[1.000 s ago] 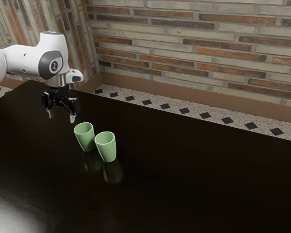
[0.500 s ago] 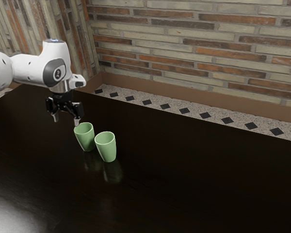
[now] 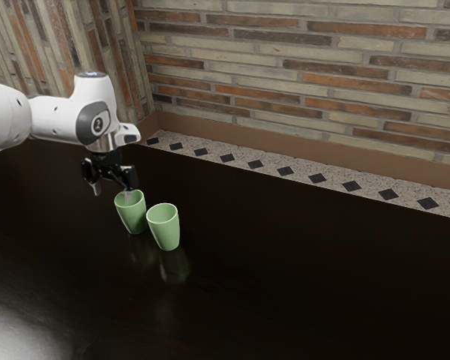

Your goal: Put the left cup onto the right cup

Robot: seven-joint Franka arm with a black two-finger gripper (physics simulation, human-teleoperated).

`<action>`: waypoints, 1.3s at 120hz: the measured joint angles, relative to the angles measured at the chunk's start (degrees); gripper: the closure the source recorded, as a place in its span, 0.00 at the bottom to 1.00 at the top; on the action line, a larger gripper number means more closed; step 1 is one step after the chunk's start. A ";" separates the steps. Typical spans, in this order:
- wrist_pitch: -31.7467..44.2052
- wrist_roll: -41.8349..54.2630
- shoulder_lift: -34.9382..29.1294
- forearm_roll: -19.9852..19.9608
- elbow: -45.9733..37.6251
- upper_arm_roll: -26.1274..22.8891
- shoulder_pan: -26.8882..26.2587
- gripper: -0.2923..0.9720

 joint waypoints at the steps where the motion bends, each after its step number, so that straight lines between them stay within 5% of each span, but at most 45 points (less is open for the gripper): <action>1: 0.03 0.02 0.01 -0.01 0.01 0.00 0.01 0.23; 156: 1.27 2.09 4.83 -1.27 3.57 -0.07 1.30 0.23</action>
